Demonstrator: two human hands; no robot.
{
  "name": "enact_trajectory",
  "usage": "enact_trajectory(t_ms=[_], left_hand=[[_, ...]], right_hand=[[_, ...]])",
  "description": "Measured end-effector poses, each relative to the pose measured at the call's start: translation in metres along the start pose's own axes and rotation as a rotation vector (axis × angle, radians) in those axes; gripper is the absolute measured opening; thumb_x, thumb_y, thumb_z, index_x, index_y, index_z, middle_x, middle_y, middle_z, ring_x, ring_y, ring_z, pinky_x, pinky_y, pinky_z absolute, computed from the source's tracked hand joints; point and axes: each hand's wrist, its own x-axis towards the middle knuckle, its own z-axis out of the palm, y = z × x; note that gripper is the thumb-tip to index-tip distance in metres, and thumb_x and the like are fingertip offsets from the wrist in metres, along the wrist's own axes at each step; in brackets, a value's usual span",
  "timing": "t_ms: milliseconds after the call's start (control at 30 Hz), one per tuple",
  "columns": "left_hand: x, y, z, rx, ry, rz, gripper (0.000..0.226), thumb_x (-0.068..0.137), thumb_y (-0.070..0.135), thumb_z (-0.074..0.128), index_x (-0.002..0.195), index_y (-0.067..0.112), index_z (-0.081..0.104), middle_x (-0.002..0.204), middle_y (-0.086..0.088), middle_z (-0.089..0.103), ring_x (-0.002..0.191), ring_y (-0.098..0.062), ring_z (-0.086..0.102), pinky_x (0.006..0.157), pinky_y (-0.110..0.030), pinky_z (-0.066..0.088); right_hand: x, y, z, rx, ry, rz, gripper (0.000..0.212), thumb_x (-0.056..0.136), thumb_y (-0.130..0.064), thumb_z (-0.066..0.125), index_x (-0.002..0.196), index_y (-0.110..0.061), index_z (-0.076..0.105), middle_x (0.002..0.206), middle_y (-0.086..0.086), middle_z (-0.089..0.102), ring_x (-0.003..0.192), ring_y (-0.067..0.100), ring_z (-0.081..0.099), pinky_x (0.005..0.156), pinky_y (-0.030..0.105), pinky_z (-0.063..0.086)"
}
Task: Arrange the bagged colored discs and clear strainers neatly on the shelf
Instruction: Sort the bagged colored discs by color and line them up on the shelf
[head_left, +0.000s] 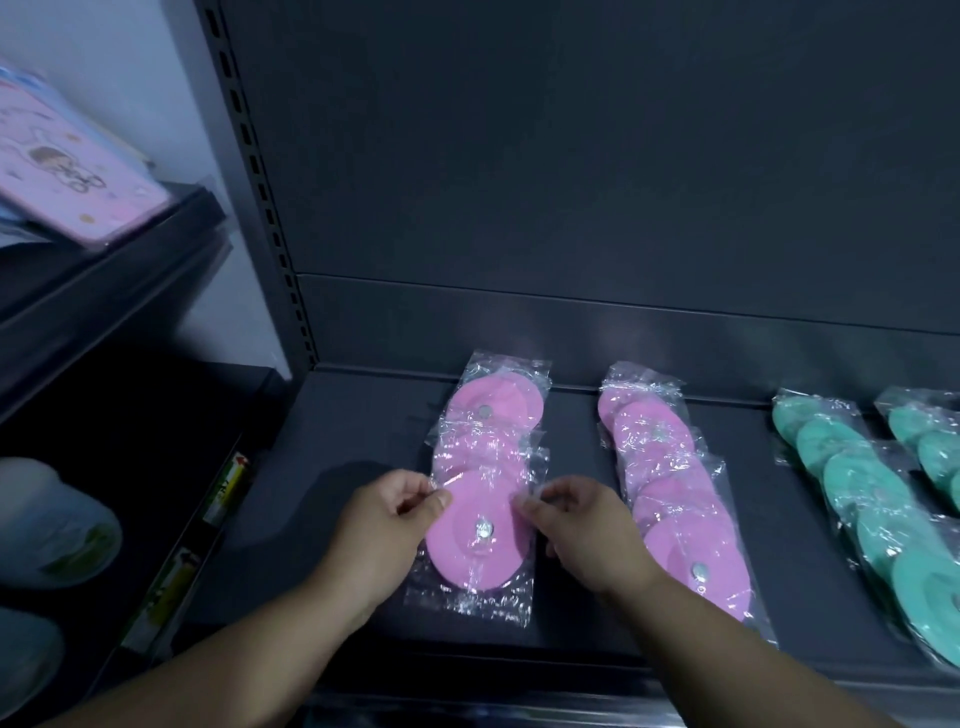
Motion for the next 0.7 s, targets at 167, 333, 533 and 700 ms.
enact_trajectory(t_ms=[167,333,533,700], left_hand=[[0.016,0.0,0.005,0.198,0.064,0.003,0.014,0.088,0.028,0.066,0.087,0.015,0.06,0.085,0.002,0.067,0.074,-0.01,0.059,0.069,-0.023,0.049],[0.003,-0.009,0.004,0.335,-0.006,0.052,0.014,0.089,0.032,0.063,0.087,0.018,0.066,0.081,0.007,0.068,0.074,-0.005,0.061,0.066,-0.017,0.045],[-0.006,-0.02,0.001,0.364,-0.059,0.054,0.017,0.086,0.035,0.067,0.079,0.019,0.067,0.075,0.007,0.068,0.071,-0.006,0.061,0.066,-0.019,0.046],[0.0,-0.011,0.0,0.312,-0.017,0.043,0.02,0.086,0.032,0.067,0.078,0.014,0.068,0.08,-0.003,0.071,0.081,-0.021,0.065,0.074,-0.03,0.05]], right_hand=[[0.016,-0.004,0.001,-0.008,-0.006,0.029,0.032,0.077,-0.048,0.074,0.096,-0.024,0.063,0.086,-0.007,0.071,0.071,0.012,0.064,0.071,0.027,0.051],[0.008,0.003,0.003,-0.027,-0.144,0.042,0.017,0.077,-0.031,0.069,0.063,-0.021,0.069,0.061,-0.006,0.067,0.052,0.008,0.055,0.067,0.029,0.053],[0.0,0.011,-0.002,-0.038,-0.212,0.042,0.021,0.076,-0.028,0.071,0.061,-0.014,0.067,0.055,0.002,0.064,0.049,0.012,0.055,0.061,0.032,0.055],[0.005,0.011,-0.002,-0.098,-0.106,0.019,0.029,0.066,-0.038,0.076,0.083,-0.019,0.063,0.067,-0.001,0.069,0.06,0.013,0.062,0.066,0.034,0.057]])
